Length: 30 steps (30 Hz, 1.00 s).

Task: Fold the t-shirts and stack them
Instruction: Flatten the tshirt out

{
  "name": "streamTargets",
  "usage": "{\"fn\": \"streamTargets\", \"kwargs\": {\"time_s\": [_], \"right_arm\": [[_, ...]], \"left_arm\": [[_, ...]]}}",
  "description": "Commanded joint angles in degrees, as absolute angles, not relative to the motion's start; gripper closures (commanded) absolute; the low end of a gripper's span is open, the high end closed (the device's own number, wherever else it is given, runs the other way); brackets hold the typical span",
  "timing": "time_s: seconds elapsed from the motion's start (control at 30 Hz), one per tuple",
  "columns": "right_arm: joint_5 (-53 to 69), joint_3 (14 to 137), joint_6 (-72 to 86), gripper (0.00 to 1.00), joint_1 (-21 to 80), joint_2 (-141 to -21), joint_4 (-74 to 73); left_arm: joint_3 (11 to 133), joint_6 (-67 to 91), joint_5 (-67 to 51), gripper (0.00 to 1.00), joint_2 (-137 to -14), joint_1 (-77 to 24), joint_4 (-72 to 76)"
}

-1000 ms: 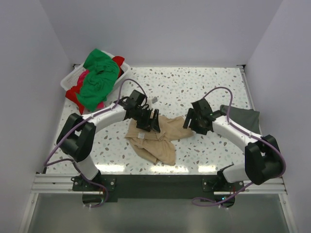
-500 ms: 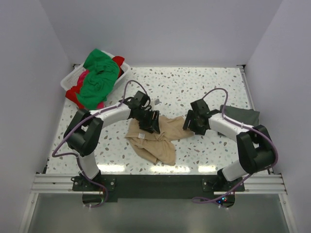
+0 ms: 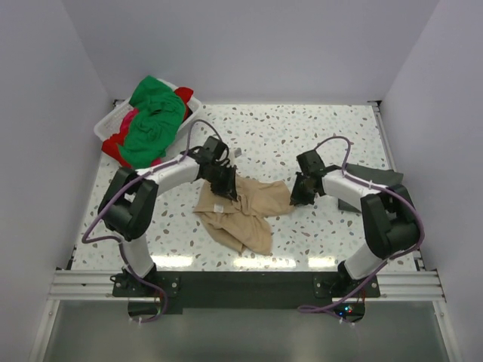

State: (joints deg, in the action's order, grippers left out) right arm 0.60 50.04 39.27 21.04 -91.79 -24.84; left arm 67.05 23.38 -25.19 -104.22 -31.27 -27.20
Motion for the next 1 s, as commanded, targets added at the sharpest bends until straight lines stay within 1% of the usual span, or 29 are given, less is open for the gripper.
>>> {"fn": "streamTargets", "kwargs": {"time_s": [0.0,0.1,0.13,0.2,0.23,0.3,0.33,0.37,0.4,0.43,0.47,0.5,0.53,0.6,0.67,0.7,0.73,0.77,0.8,0.83,0.87,0.9,0.93,0.97], "right_arm": [[3.95,54.48,38.15,1.00,19.43,-91.67,-28.12],[5.00,60.01,37.27,1.00,17.06,-90.27,-32.06],[5.27,64.29,36.40,1.00,15.48,-89.92,-33.30],[6.41,69.49,35.69,1.00,13.54,-89.91,-37.15],[6.68,75.44,34.99,1.00,11.71,-90.17,-38.57],[6.77,82.23,34.02,1.00,10.20,-90.79,-42.70],[6.07,89.40,32.88,1.00,9.33,-91.49,-44.37],[5.54,93.30,32.26,1.00,9.06,-91.93,-46.04],[4.93,97.17,31.73,1.00,9.05,-92.37,-49.53],[4.05,104.78,30.86,1.00,9.05,-92.72,-51.31],[3.87,108.07,30.59,1.00,8.97,-93.16,-52.81],[3.61,110.89,30.50,1.00,9.05,-92.90,-54.74],[3.34,115.01,30.15,1.00,9.14,-92.47,-55.10],[5.09,115.58,30.50,1.00,9.05,-89.40,-53.54],[8.33,111.99,31.29,1.00,10.28,-86.94,-51.08],[9.05,110.15,31.29,1.00,11.41,-84.40,-48.45],[9.40,106.04,31.38,1.00,14.65,-83.59,-47.56],[9.32,103.91,31.29,1.00,16.85,-82.80,-46.33],[9.23,101.62,31.29,1.00,19.22,-82.10,-45.71],[10.01,96.29,31.55,1.00,23.77,-82.00,-44.75],[12.19,93.37,31.99,1.00,25.65,-82.18,-42.47],[17.52,90.64,32.17,1.00,27.32,-82.70,-41.58],[19.67,86.44,32.08,0.96,30.47,-84.79,-40.96],[20.91,85.00,31.47,0.89,32.06,-85.95,-41.13]], "left_arm": [[73.55,21.89,-24.52,1.00,-102.04,-26.38,-27.07],[83.47,19.52,-28.02,1.00,-107.20,-23.83,-29.43],[90.72,18.82,-28.47,1.00,-108.88,-23.38,-30.31],[100.14,17.93,-29.87,1.00,-113.35,-22.16,-33.99],[112.38,18.02,-30.49,1.00,-118.86,-21.71,-35.84],[127.80,20.11,-32.33,1.00,-125.47,-20.40,-40.51],[142.06,22.13,-34.08,1.00,-131.60,-19.69,-40.17],[146.03,25.28,-36.36,1.00,-133.31,-18.73,-37.64],[143.81,34.19,-41.26,1.00,-132.72,-16.63,-25.70],[138.92,39.50,-43.22,1.00,-130.63,-15.65,-16.44],[133.21,44.77,-44.20,1.00,-128.17,-14.69,-6.17],[128.20,52.39,-44.12,1.00,-125.88,-13.29,12.12],[124.06,53.78,-44.03,1.00,-123.34,-12.66,16.48],[125.24,51.43,-45.17,1.00,-122.79,-11.60,15.05],[123.94,48.44,-45.96,1.00,-121.39,-11.08,10.58],[121.84,44.95,-45.10,1.00,-118.51,-10.99,9.07],[115.90,43.09,-43.61,1.00,-116.56,-10.99,7.40],[112.53,39.24,-41.24,0.96,-114.45,-10.73,2.68],[109.19,37.37,-34.26,0.88,-110.26,-10.72,0.11],[103.16,35.61,-30.27,0.72,-108.21,-10.72,-4.09],[100.22,33.33,-26.58,0.62,-106.37,-10.72,-8.74],[94.71,32.01,-22.80,0.50,-103.13,-10.72,-10.09],[92.31,30.51,-21.72,0.47,-101.62,-10.72,-11.33],[89.94,27.89,-20.66,0.45,-99.95,-11.16,-13.60]]}}
